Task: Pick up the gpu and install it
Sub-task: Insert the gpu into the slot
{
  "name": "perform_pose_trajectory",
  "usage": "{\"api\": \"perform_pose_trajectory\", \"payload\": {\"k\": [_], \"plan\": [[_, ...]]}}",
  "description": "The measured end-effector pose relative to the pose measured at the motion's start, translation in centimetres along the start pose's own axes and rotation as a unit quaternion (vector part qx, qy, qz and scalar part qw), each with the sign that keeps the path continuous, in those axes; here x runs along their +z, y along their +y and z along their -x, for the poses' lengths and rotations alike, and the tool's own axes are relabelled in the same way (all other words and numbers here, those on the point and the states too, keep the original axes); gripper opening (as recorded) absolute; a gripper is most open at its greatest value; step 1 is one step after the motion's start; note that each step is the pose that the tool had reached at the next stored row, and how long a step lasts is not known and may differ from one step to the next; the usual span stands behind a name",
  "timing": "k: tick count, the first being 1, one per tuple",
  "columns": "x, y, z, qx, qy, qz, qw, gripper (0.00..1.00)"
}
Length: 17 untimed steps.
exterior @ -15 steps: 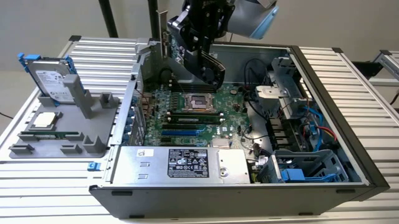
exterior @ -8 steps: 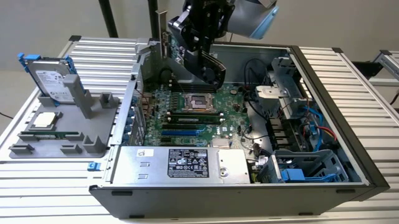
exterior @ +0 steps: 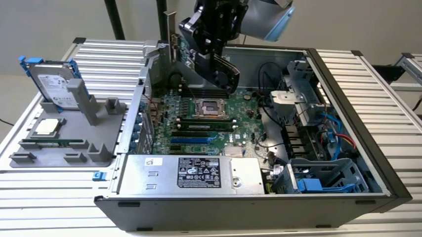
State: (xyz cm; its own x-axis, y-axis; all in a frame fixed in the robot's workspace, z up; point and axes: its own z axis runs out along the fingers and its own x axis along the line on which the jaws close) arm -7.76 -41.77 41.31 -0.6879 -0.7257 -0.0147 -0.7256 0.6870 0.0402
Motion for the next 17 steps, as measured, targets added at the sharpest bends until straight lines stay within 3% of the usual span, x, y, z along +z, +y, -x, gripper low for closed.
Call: {"api": "perform_pose_trajectory", "payload": {"k": [17], "plan": [[-0.01, -0.09, 0.08, -0.030, 0.0013, 0.0004, 0.9995, 0.00]]}}
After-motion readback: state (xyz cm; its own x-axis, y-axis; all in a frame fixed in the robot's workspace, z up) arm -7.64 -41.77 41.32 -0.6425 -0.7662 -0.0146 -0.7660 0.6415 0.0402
